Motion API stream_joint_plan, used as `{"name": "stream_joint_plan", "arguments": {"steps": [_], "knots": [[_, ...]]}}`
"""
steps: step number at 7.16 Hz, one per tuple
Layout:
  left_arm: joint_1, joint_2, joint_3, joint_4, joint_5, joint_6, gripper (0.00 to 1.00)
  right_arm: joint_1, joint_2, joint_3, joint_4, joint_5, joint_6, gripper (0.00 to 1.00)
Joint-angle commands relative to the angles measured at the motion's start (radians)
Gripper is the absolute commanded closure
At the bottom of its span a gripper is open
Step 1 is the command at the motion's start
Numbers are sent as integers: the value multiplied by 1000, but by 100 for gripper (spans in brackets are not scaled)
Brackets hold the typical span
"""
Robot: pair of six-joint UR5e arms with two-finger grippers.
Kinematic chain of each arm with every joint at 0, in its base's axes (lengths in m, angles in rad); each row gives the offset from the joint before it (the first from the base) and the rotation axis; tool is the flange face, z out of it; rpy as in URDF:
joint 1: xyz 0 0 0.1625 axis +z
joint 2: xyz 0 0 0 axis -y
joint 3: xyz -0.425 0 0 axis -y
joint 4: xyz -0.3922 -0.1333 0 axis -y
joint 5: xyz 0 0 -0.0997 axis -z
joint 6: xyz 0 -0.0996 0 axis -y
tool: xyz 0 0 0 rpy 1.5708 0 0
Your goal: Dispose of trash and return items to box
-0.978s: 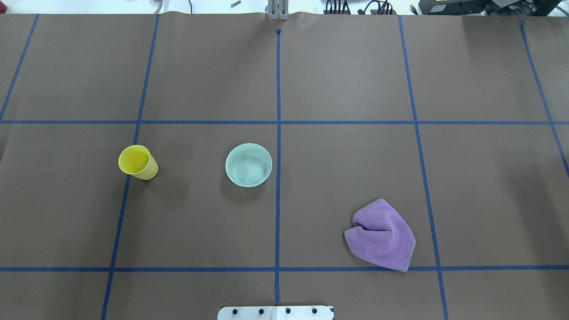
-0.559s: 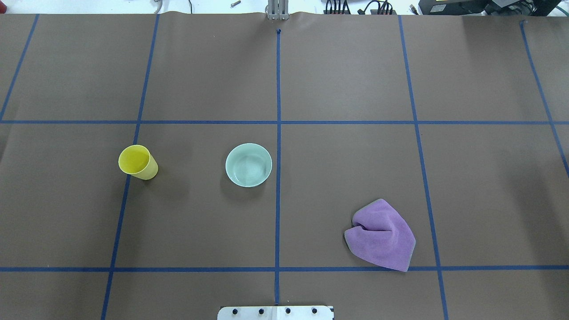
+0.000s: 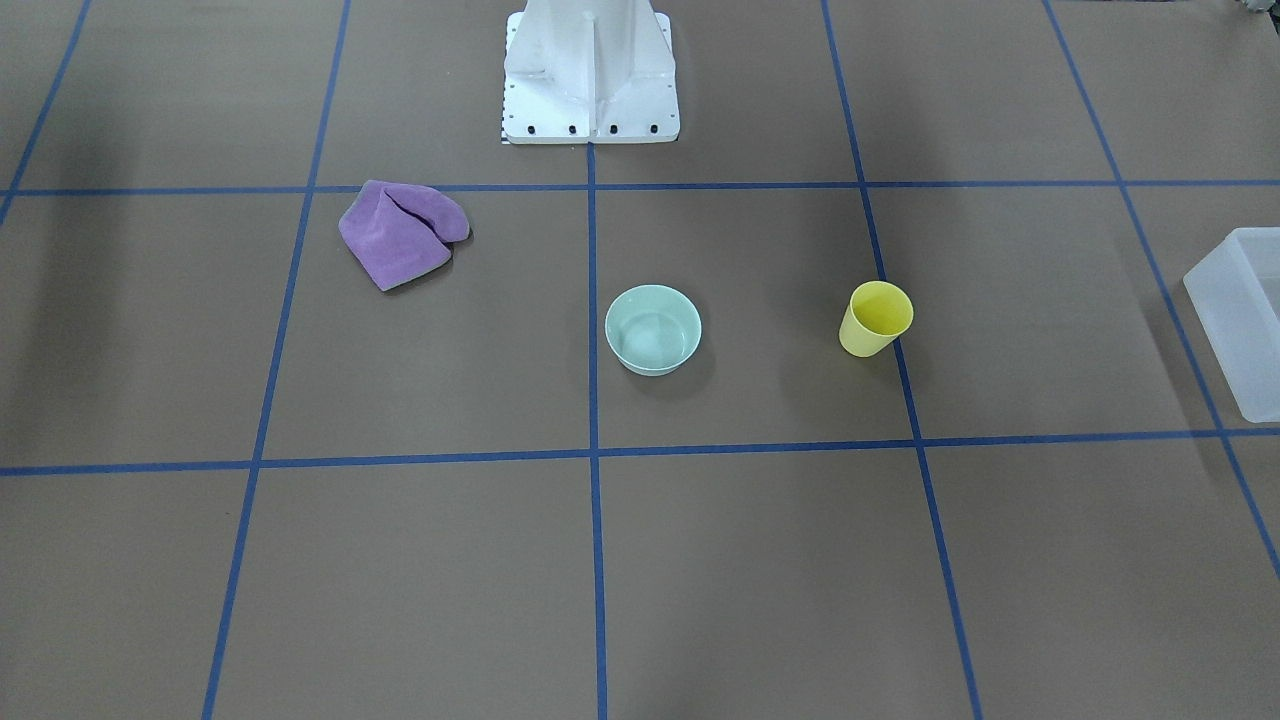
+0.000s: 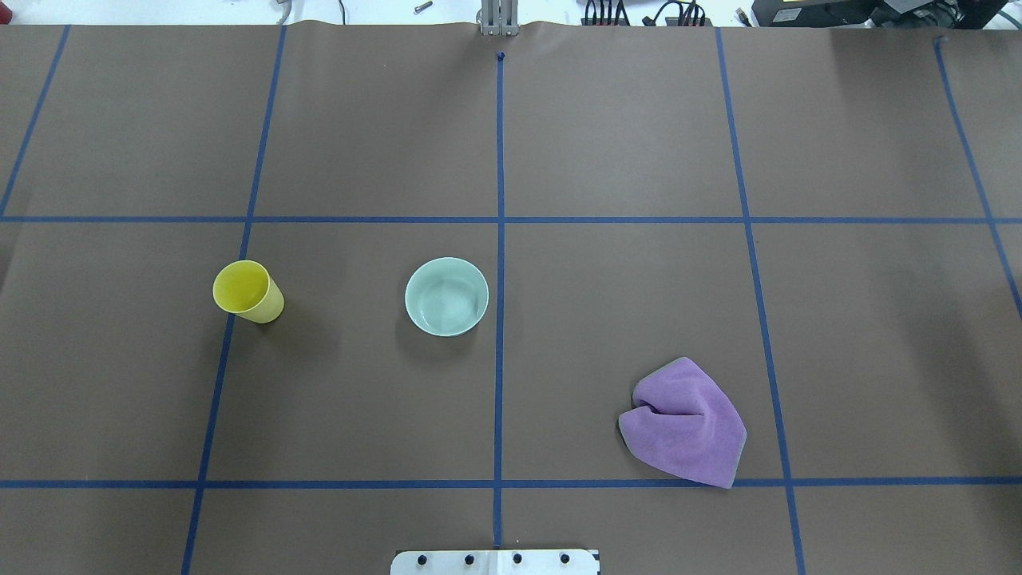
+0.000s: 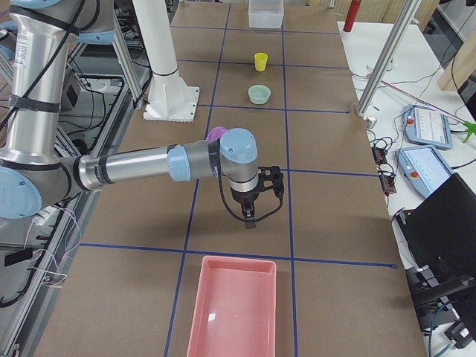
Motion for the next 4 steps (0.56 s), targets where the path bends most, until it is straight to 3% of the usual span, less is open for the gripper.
{"name": "stream_joint_plan", "arguments": {"steps": [1,3,4], "knots": [[6,-39,19,-128,-11,-2,1,1,-9,-12,81,5,-19,0],[12,-37,6,-150,-74,-3,1,-5,-1,-12,134,7,15,0],[59,-37,10,-170,-150,-22,1,-21,8,-1,135,10,92,0]]}}
